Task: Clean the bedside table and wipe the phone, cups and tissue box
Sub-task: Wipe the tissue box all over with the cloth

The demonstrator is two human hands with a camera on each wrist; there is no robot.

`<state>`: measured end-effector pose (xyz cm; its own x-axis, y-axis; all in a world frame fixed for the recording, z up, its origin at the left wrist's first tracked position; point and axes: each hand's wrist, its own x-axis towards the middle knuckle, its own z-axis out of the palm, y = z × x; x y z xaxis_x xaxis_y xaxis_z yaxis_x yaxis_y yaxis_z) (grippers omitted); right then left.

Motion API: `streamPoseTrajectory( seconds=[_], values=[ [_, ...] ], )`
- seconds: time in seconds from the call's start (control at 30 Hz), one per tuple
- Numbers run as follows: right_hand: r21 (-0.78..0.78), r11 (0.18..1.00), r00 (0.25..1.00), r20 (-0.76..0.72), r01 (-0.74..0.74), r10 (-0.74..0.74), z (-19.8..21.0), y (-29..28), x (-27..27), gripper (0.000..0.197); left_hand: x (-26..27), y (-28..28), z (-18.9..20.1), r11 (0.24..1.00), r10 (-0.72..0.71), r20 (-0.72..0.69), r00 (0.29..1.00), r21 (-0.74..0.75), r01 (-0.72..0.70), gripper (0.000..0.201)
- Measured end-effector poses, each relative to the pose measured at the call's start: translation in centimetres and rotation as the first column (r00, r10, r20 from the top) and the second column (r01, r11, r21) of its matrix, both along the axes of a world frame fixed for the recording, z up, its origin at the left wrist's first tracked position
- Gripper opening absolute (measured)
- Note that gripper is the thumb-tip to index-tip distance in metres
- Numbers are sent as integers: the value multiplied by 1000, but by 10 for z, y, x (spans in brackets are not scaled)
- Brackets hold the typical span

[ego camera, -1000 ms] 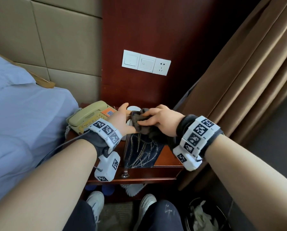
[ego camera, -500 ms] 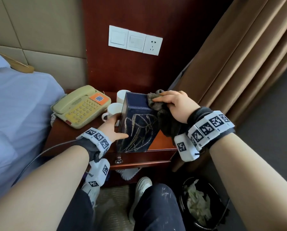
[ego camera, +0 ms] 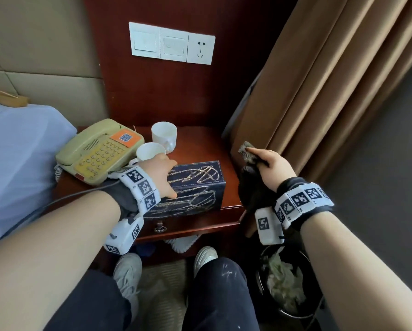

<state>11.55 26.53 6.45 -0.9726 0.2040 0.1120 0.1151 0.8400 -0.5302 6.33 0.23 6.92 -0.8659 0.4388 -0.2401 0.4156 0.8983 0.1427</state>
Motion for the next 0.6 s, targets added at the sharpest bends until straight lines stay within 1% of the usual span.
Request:
streamPoseTrajectory(
  seconds=[0.07, 0.13, 0.2, 0.27, 0.33, 0.4, 0.47, 0.53, 0.6],
  values=[
    [-38, 999, 999, 36, -25, 26, -16, -2, -5, 49, 0, 3, -7, 997, 19, 24, 1000, -71, -17, 79],
    [-61, 997, 997, 57, -49, 52, -30, -8, -16, 48, -2, 4, -13, 995, 39, 26, 999, -92, -36, 80],
    [-52, 997, 997, 44, -62, 64, -36, -16, -29, 49, -5, 5, -17, 995, 54, 27, 998, -89, -51, 80],
    [-1, 997, 997, 25, -79, 79, -38, -27, -42, 47, -7, 5, -21, 996, 67, 28, 997, -68, -65, 80],
    [104, 983, 985, 101, -149, 139, -39, -39, -52, 45, -9, 4, -27, 996, 83, 34, 996, -38, -81, 81],
    [204, 950, 958, 209, -236, 194, -40, -47, -54, 48, -8, 2, -32, 995, 102, 35, 994, -7, -102, 81],
    [287, 911, 942, 248, -295, 226, -35, -50, -45, 49, -7, 2, -34, 995, 102, 27, 994, 14, -103, 81],
    [398, 829, 916, 244, -394, 318, -26, -48, -28, 47, -6, 2, -36, 995, 90, 11, 996, 35, -90, 81],
    [440, 732, 853, 303, -520, 424, -17, -43, -14, 43, -5, 1, -35, 995, 86, 5, 996, 52, -86, 81]
  ],
)
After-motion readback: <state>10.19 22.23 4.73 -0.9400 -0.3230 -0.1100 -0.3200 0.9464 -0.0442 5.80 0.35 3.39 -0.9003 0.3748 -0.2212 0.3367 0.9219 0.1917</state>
